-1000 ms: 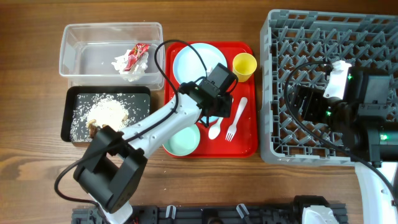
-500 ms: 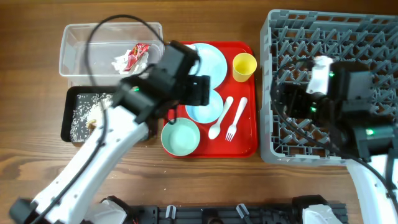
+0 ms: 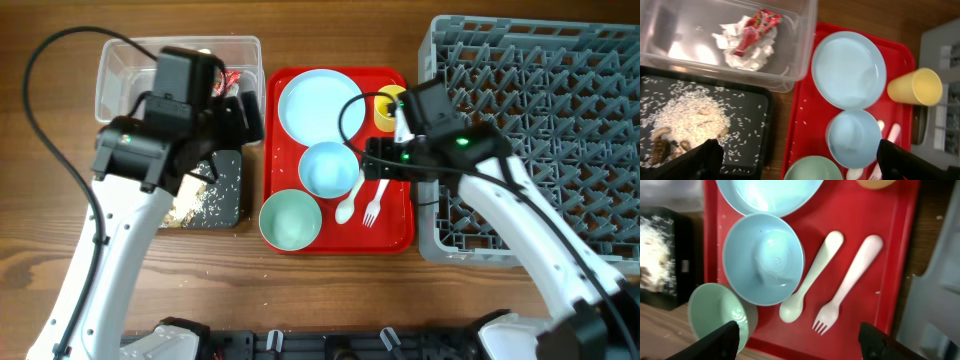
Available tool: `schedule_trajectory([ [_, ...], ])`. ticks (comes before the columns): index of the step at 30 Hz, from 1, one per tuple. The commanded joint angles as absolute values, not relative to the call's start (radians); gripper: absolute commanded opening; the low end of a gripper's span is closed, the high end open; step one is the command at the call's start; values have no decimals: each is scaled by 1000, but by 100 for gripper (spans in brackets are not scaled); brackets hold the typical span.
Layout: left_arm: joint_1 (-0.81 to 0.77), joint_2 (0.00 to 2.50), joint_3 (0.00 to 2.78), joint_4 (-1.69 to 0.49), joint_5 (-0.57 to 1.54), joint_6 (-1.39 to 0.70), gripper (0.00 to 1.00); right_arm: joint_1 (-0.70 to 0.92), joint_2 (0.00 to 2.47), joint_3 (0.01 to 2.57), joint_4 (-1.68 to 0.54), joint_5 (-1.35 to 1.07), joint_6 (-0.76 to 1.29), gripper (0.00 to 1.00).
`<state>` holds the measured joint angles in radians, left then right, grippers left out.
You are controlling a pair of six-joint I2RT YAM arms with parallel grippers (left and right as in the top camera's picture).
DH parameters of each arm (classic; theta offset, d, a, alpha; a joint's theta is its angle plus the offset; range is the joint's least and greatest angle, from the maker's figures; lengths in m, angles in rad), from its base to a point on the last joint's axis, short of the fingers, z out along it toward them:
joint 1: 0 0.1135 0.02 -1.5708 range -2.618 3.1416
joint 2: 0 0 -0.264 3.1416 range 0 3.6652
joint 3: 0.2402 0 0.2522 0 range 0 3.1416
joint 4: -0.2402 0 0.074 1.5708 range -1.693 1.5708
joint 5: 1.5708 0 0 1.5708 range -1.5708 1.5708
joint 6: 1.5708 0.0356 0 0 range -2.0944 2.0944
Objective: Sort waste into correct bins and load items into the dishwasher rack
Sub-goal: 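Grasp the blue bowl rim with the right gripper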
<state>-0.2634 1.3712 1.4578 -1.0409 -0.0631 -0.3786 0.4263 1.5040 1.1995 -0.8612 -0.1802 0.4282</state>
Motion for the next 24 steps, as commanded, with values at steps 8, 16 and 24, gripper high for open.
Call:
schedule_trajectory([
  [8, -133, 1370, 1471, -1041, -80, -367, 100, 464, 1715, 1215, -726, -126, 472, 56],
  [16, -133, 1370, 1471, -1041, -80, -367, 100, 479, 1845, 1215, -633, -129, 444, 34],
  [24, -133, 1370, 1471, -1041, -80, -367, 100, 508, 1854, 1215, -591, -126, 447, 4],
])
